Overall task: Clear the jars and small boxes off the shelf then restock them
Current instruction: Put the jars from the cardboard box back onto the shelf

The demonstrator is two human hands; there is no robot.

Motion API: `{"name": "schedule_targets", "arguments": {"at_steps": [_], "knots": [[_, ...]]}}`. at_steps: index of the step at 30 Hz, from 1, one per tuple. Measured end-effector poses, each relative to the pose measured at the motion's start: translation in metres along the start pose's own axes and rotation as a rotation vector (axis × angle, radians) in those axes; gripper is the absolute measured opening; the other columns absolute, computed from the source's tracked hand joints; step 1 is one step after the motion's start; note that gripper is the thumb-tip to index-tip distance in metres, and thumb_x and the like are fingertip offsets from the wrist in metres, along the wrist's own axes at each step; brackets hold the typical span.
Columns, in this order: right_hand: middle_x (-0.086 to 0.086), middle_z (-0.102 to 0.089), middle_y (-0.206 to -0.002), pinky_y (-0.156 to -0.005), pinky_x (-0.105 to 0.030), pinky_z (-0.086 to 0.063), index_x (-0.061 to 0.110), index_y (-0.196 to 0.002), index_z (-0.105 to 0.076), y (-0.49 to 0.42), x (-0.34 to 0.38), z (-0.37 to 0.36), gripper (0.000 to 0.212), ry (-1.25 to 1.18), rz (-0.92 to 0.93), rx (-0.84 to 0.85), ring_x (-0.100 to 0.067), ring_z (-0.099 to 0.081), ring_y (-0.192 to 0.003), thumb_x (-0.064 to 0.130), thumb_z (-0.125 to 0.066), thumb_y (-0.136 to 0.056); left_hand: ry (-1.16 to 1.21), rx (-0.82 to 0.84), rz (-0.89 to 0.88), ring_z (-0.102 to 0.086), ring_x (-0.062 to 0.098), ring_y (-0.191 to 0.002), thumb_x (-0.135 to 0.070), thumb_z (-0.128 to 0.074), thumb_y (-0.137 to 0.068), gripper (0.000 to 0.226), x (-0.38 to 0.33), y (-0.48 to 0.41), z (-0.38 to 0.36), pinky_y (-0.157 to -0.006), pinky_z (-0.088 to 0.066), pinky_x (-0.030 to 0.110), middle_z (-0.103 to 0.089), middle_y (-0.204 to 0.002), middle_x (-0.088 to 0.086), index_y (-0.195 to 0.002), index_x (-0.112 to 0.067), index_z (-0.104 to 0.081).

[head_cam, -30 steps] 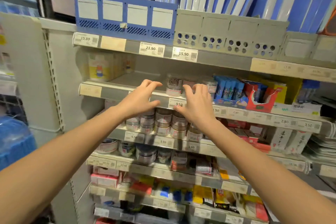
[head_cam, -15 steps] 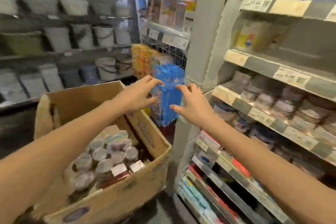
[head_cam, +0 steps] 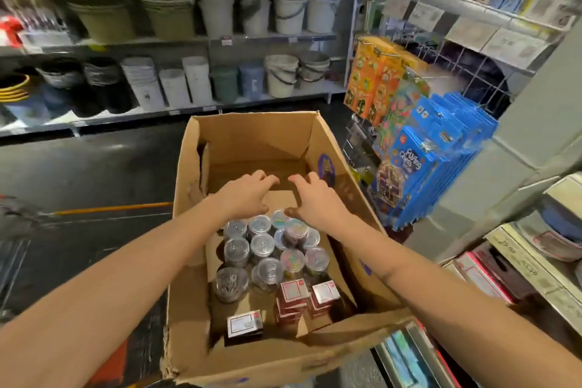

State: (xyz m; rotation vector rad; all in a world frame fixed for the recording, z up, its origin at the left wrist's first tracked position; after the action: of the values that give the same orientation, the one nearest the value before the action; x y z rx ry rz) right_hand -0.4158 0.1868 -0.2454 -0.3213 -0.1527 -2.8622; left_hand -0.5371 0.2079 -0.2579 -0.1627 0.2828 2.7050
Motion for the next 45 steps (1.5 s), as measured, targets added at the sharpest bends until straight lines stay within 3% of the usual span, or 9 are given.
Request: {"name": "schedule_targets", "arguments": {"at_steps": [5,7,12,16,24,33,41,43,45], "knots": [[-0.013,-0.040,-0.131,-0.091,-0.043,-0.041,0.015,-0.141,-0.031,-0.059,0.008,-0.064,0.067,0.002,0.032,0.192,-0.034,-0.048,-0.117,0.040,-0.062,-0.088,-0.017,0.174,0.172,-0.056,0.023,-0.105,-0.033,-0.059,-0.089,0.068,0.051,-0.027,-0.055,-0.072,-0.052,0.035,-0.039,-0.140,0.005,-0.147,-0.024,-0.024],[-0.014,-0.037,-0.139,-0.093,-0.040,-0.039,0.012,-0.143,-0.031,-0.076,0.011,-0.088,0.066,0.000,0.050,0.241,-0.034,-0.043,-0.122,0.036,-0.061,-0.089,0.036,0.225,0.236,-0.053,0.021,-0.109,-0.030,-0.058,-0.090,0.070,0.064,-0.033,-0.078,-0.072,-0.045,0.030,-0.035,-0.147,0.006,-0.149,-0.021,-0.021],[-0.026,-0.034,-0.143,-0.094,-0.042,-0.041,0.013,-0.146,-0.028,-0.109,0.021,-0.148,0.068,-0.014,0.075,0.347,-0.037,-0.039,-0.127,0.032,-0.058,-0.088,0.061,0.314,0.388,-0.048,0.024,-0.118,-0.031,-0.059,-0.091,0.057,0.087,-0.039,-0.118,-0.097,-0.038,0.043,-0.041,-0.137,0.007,-0.141,-0.018,-0.035],[-0.014,-0.045,-0.133,-0.096,-0.046,-0.039,0.018,-0.136,-0.038,-0.124,0.018,-0.181,0.057,-0.003,0.063,0.371,-0.035,-0.045,-0.118,0.041,-0.055,-0.087,0.058,0.326,0.425,-0.040,0.027,-0.129,-0.035,-0.059,-0.091,0.063,0.095,-0.046,-0.132,-0.103,-0.033,0.046,-0.035,-0.146,0.009,-0.144,-0.018,-0.029],[-0.013,-0.050,-0.127,-0.112,-0.061,-0.009,0.015,-0.128,-0.046,-0.136,0.022,-0.207,0.055,0.095,0.082,0.500,-0.030,-0.041,-0.126,0.038,-0.063,-0.082,0.262,0.286,0.571,-0.052,0.029,-0.113,-0.026,-0.066,-0.084,0.057,0.106,-0.048,-0.166,-0.091,-0.048,0.043,-0.046,-0.132,0.010,-0.134,-0.018,-0.040],[-0.012,-0.059,-0.108,-0.113,-0.060,-0.010,0.013,-0.108,-0.055,-0.140,0.035,-0.217,0.025,0.176,0.101,0.394,-0.030,-0.053,-0.110,0.021,-0.057,-0.085,0.301,0.242,0.665,-0.053,0.037,-0.109,-0.012,-0.061,-0.085,0.047,0.111,-0.047,-0.175,-0.088,-0.048,0.044,-0.041,-0.127,0.015,-0.128,-0.017,-0.040],[-0.012,-0.059,-0.099,-0.112,-0.055,-0.017,0.011,-0.102,-0.052,-0.143,0.032,-0.206,0.034,0.116,0.127,0.444,-0.032,-0.056,-0.103,0.030,-0.066,-0.078,0.275,0.281,0.660,-0.051,0.034,-0.113,-0.024,-0.073,-0.080,0.058,0.114,-0.050,-0.169,-0.086,-0.047,0.039,-0.041,-0.128,0.012,-0.127,-0.017,-0.042],[-0.012,-0.059,-0.098,-0.105,-0.047,-0.031,0.012,-0.101,-0.051,-0.143,0.032,-0.198,0.037,0.065,0.128,0.437,-0.032,-0.057,-0.101,0.033,-0.069,-0.077,0.281,0.279,0.664,-0.051,0.033,-0.113,-0.027,-0.075,-0.078,0.058,0.113,-0.050,-0.159,-0.085,-0.048,0.038,-0.042,-0.127,0.011,-0.126,-0.016,-0.044],[-0.012,-0.058,-0.097,-0.081,-0.035,-0.040,0.012,-0.098,-0.048,-0.144,0.032,-0.190,0.040,0.001,0.118,0.416,-0.031,-0.057,-0.098,0.035,-0.072,-0.075,0.290,0.269,0.670,-0.051,0.032,-0.113,-0.030,-0.077,-0.076,0.060,0.114,-0.050,-0.149,-0.085,-0.049,0.039,-0.044,-0.127,0.011,-0.126,-0.016,-0.045]]}}
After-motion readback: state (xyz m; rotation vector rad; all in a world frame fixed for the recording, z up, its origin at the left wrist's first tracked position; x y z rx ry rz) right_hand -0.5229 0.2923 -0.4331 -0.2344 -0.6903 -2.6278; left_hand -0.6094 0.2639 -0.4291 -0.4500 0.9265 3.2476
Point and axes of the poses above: each hand's wrist, its own y-axis away from the middle knuckle, its own z-axis out of the back of the hand, x = y × z, the point moved 7 cm from there along -y, towards the middle knuckle
